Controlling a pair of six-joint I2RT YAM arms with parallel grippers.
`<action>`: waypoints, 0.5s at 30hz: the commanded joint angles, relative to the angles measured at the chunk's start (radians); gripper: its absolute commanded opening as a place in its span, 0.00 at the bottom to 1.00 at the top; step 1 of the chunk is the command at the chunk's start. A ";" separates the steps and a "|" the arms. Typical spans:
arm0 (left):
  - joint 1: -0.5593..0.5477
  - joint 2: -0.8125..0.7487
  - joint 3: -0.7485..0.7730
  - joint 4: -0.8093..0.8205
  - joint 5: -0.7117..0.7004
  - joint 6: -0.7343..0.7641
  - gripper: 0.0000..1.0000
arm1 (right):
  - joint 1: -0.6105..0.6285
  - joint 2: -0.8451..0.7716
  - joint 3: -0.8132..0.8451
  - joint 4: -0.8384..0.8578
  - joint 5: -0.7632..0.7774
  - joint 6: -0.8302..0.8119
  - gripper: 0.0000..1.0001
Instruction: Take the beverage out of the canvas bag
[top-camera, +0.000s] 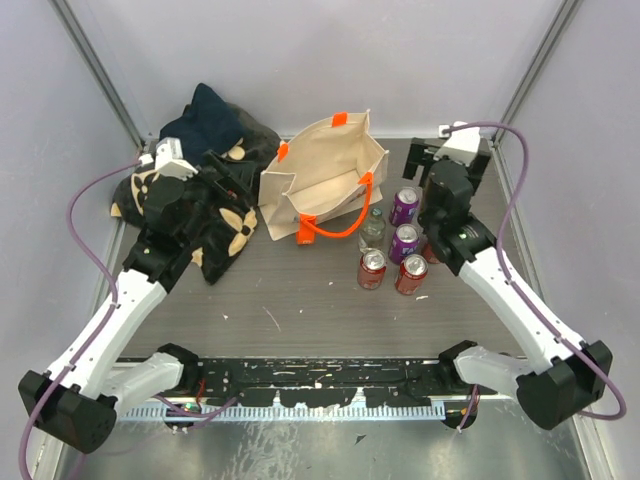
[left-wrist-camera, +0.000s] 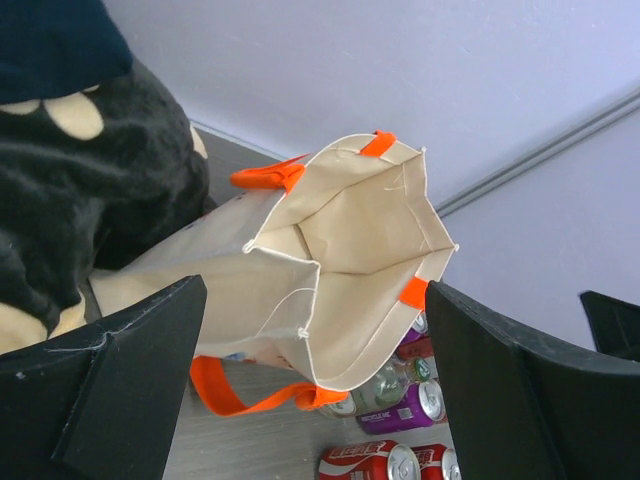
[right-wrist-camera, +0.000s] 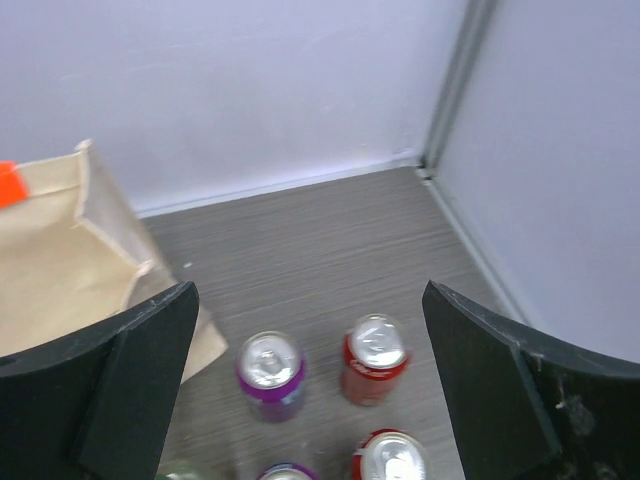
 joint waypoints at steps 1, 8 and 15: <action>0.023 -0.069 -0.062 0.052 0.008 -0.079 0.98 | -0.045 -0.108 -0.029 0.035 0.169 -0.062 1.00; 0.027 -0.189 -0.124 0.036 -0.176 -0.014 0.98 | -0.104 -0.242 -0.120 0.101 0.259 -0.108 1.00; 0.030 -0.305 -0.137 -0.126 -0.436 0.216 0.98 | -0.203 -0.243 -0.083 0.012 0.299 -0.024 1.00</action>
